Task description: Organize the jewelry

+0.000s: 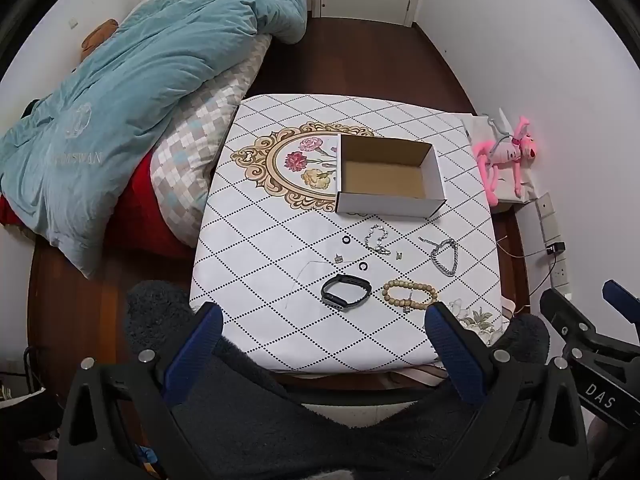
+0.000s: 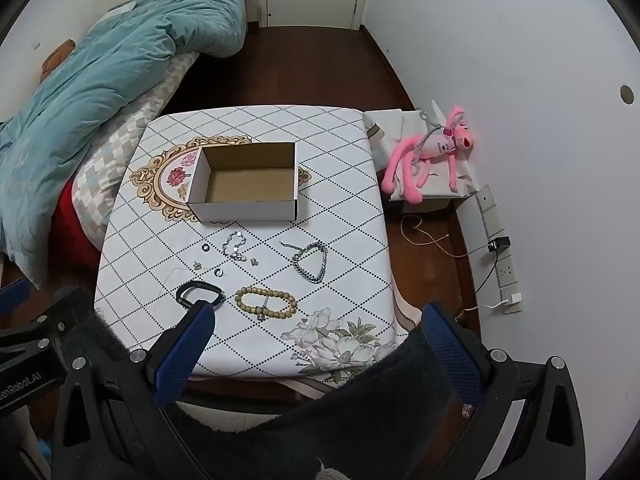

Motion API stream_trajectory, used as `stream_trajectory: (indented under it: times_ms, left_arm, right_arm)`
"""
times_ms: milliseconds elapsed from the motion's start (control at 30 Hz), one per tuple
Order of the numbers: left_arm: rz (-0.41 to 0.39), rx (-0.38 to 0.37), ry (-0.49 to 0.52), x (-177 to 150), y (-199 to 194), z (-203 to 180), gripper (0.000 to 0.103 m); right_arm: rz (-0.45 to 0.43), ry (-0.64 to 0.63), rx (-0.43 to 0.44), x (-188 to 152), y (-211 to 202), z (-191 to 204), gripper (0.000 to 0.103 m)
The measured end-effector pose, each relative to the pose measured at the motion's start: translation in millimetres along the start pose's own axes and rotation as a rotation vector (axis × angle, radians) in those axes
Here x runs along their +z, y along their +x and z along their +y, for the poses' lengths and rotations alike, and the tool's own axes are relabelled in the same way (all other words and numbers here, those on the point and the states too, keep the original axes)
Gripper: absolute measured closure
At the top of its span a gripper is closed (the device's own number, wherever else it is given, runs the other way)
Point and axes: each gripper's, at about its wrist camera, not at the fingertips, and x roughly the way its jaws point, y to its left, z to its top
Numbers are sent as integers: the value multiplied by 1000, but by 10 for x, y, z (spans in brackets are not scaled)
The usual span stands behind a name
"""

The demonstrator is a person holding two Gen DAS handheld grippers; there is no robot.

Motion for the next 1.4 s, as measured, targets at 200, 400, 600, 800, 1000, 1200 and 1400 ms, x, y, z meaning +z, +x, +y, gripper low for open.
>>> stream_trajectory:
  times_ms: [200, 400, 600, 800, 1000, 1200, 1400]
  left_arm:
    - [-5, 5, 8, 10, 6, -5, 0]
    - [-9, 8, 10, 7, -46, -35, 0]
    - [-12, 8, 10, 26, -46, -45, 0]
    - [-12, 8, 9, 47, -70, -62, 0]
    - [-15, 7, 10, 48, -79, -62, 0]
    - [-16, 8, 13, 57, -104, -76, 0]
    - [-18, 5, 14, 91, -138, -93, 0]
  right_arm:
    - [-7, 6, 7, 4, -8, -13, 0]
    - [-10, 9, 16, 9, -15, -26, 0]
    - [-14, 12, 14, 15, -39, -16, 0]
    - [-16, 14, 16, 53, -98, -38, 0]
    - [-19, 13, 14, 52, -98, -36, 0]
    - [-21, 12, 14, 74, -122, -40, 0]
    - [-24, 8, 15, 91, -144, -65, 0]
